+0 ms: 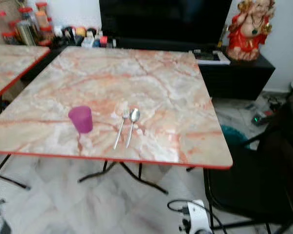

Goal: Setting the table

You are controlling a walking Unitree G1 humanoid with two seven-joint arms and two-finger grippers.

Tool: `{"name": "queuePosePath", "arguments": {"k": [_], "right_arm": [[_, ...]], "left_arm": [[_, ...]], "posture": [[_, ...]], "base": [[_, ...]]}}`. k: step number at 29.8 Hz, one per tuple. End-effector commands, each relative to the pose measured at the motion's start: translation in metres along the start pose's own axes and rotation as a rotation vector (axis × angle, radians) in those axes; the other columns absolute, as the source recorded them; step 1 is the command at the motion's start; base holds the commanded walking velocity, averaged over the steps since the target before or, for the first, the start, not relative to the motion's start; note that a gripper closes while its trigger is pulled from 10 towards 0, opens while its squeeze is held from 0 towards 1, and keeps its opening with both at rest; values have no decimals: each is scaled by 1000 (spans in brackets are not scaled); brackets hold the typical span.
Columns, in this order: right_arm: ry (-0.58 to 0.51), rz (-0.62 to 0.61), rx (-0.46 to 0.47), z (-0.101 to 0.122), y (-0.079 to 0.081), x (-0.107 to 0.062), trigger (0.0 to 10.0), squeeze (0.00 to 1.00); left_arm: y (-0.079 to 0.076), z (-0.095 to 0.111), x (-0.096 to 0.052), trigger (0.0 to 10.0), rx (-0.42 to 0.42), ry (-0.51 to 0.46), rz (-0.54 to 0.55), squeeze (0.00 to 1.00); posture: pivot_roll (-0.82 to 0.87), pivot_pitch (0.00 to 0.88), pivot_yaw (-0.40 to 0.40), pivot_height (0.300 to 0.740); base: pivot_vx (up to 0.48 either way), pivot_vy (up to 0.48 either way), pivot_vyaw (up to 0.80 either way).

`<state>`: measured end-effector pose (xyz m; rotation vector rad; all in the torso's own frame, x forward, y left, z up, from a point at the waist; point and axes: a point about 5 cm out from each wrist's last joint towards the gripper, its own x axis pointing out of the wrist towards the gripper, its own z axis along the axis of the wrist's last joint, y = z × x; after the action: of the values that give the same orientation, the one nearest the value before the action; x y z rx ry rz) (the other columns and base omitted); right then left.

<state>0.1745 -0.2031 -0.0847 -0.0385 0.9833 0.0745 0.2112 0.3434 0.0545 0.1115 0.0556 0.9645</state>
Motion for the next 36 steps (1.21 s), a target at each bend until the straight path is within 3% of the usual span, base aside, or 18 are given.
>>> {"name": "queuePosePath", "arguments": {"k": [1, 3, 4, 7, 8, 9, 10, 12, 13, 15, 17, 20, 21, 22, 29, 33, 36], "right_arm": [[-1, -11, 5, 1, -3, 0, 10000, 0], [-3, -19, 12, 1, -4, 0, 10000, 0], [-3, -27, 14, 2, -4, 0, 10000, 0], [1, -33, 15, 1, -5, 0, 10000, 0], [1, -38, 21, 1, -5, 0, 10000, 0], [1, -38, 21, 1, -5, 0, 10000, 0], [1, -40, 23, 1, -5, 0, 10000, 0], [0, -41, 26, 1, -5, 0, 10000, 0], [-2, -42, 29, 1, -5, 0, 10000, 0], [-4, -44, 32, 1, -4, 0, 10000, 0], [-6, -48, 37, 2, -4, 0, 10000, 0], [-8, -52, 43, 2, -3, 0, 10000, 0], [-8, -52, 44, 2, -3, 0, 10000, 0], [-8, -52, 45, 2, -3, 0, 10000, 0], [-4, -54, 49, 2, -4, 0, 10000, 0], [-3, -56, 51, 2, -5, 0, 10000, 0], [4, -55, 40, 2, -6, 0, 10000, 0]], "left_arm": [[-7, 28, 8, 10000, 5, -115, 10, 0], [-15, 54, 13, 10000, -12, -211, -11, 0], [-30, 80, 17, 10000, -44, -287, -82, 0], [-57, 102, 17, 10000, -77, -304, -231, 0], [-81, 112, 12, 10000, -99, -289, -373, 0], [-81, 112, 12, 10000, -99, -289, -373, 0], [-103, 125, 3, 10000, -140, -287, -504, 0], [-125, 134, -5, 10000, -129, -264, -600, 0], [-141, 136, -9, 10000, -75, -224, -663, 0], [-156, 138, -11, 10000, -70, -145, -708, 0], [-168, 145, -13, 10000, -116, -74, -750, 0], [-180, 160, -12, 10000, -164, -67, -772, 0], [-184, 166, -11, 10000, -186, -61, -786, 541], [-187, 169, -9, 10000, -194, -53, -796, 1000], [-210, 179, -8, 10000, -175, 140, -885, 1000], [-216, 181, -8, 10000, -166, 195, -898, 1000], [-223, 185, -11, 10000, -208, 251, -906, 1000]], "posture": [[66, 0, -35, 728], [66, 0, -38, 728], [72, 0, -41, 728], [72, 0, -41, 728], [81, 0, -46, 728], [81, 0, -46, 728], [81, 0, -46, 728], [77, 0, -43, 728], [72, 0, -42, 728], [69, 0, -41, 728], [67, 0, -39, 728], [68, 0, -39, 728], [68, 0, -39, 728], [70, 0, -38, 728], [68, 0, -41, 728], [65, 0, -40, 728], [69, 0, -43, 728]], "base": [[0, 0, 0], [0, 0, 0], [0, 0, 0], [0, 0, 0], [0, 0, 0], [0, 0, 0], [0, 0, 0], [0, 0, 0], [0, 0, 0], [0, 0, 0], [0, 0, 0], [0, 0, 0], [0, 0, 0], [0, 0, 0], [0, 0, 0], [0, 0, 0], [0, 0, 0]]}}
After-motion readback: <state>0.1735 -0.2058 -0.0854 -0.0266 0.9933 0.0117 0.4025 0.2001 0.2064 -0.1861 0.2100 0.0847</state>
